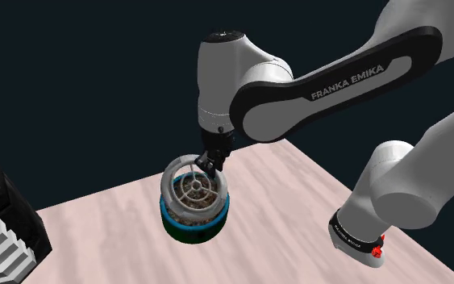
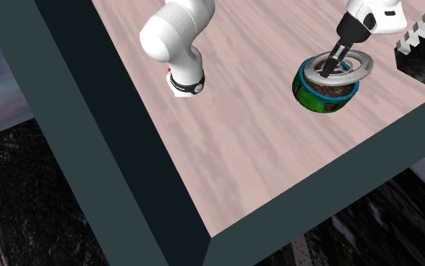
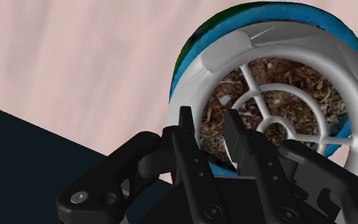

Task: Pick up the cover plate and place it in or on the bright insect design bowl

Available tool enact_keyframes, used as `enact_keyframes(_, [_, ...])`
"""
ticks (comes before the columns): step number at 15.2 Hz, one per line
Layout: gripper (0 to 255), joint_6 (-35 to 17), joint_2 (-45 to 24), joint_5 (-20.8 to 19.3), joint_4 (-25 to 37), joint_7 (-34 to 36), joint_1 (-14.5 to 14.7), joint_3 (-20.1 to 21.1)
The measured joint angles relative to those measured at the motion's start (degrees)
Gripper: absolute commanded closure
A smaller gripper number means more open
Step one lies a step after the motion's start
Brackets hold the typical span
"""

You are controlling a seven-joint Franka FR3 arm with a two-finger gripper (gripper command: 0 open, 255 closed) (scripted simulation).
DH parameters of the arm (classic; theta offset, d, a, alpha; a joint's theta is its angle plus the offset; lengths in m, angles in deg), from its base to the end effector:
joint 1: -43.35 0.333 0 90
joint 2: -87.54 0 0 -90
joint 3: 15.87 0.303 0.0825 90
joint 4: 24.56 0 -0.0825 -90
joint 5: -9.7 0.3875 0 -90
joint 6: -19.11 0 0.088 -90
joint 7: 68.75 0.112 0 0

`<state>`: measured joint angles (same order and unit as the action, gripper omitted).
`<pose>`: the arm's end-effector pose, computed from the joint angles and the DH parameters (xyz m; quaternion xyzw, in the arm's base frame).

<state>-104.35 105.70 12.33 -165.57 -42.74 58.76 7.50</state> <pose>0.3467 0.2788 0.3832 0.9951 0.0889 0.0175 0.0397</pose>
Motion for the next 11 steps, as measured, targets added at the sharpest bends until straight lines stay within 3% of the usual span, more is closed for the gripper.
enact_keyframes(6, [255,-4.9,-2.9,-1.0,-2.2,1.1,-0.4,0.7])
enact_keyframes(11, [255,-5.6,-3.1,-1.1,-2.5,1.2,-0.4,0.8])
